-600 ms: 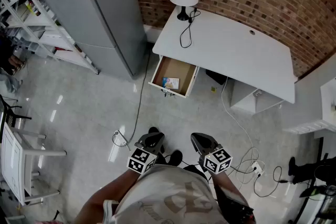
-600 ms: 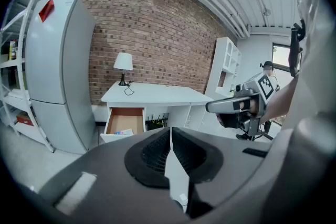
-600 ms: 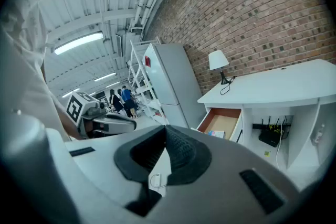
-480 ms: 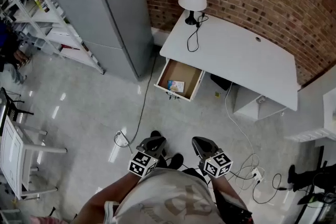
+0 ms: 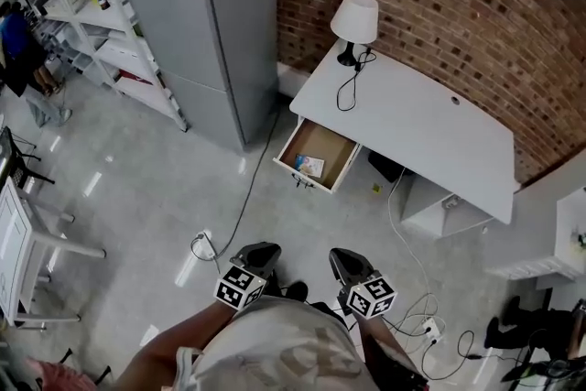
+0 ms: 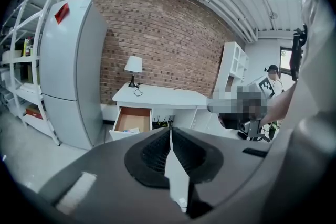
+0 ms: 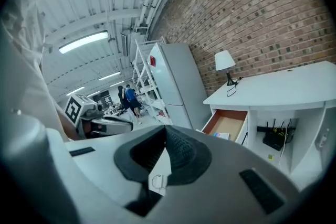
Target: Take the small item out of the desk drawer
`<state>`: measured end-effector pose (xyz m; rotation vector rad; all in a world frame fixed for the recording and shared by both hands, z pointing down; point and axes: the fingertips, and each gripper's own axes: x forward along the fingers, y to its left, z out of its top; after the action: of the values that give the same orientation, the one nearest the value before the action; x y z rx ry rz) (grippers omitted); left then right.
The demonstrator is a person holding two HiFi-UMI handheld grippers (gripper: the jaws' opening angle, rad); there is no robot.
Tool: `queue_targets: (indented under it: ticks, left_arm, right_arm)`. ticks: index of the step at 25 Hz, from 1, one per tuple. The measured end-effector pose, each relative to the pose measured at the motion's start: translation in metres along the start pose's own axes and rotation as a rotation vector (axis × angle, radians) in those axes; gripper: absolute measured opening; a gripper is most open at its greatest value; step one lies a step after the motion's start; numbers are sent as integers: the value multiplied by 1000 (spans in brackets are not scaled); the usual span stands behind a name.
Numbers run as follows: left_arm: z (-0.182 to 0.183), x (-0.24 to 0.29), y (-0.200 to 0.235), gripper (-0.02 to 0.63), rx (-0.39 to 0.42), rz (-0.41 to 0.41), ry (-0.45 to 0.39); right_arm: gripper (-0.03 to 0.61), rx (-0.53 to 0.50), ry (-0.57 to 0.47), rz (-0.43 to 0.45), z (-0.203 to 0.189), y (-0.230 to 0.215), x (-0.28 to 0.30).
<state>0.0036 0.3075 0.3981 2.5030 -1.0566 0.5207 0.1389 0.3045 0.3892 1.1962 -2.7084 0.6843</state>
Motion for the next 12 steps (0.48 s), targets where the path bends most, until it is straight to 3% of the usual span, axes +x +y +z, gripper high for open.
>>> queue_targets:
  ticks: [12]
  left_arm:
    - [15, 11, 6, 17, 5, -9, -8]
  right_arm:
    - [6, 41, -36, -68, 8, -26, -2]
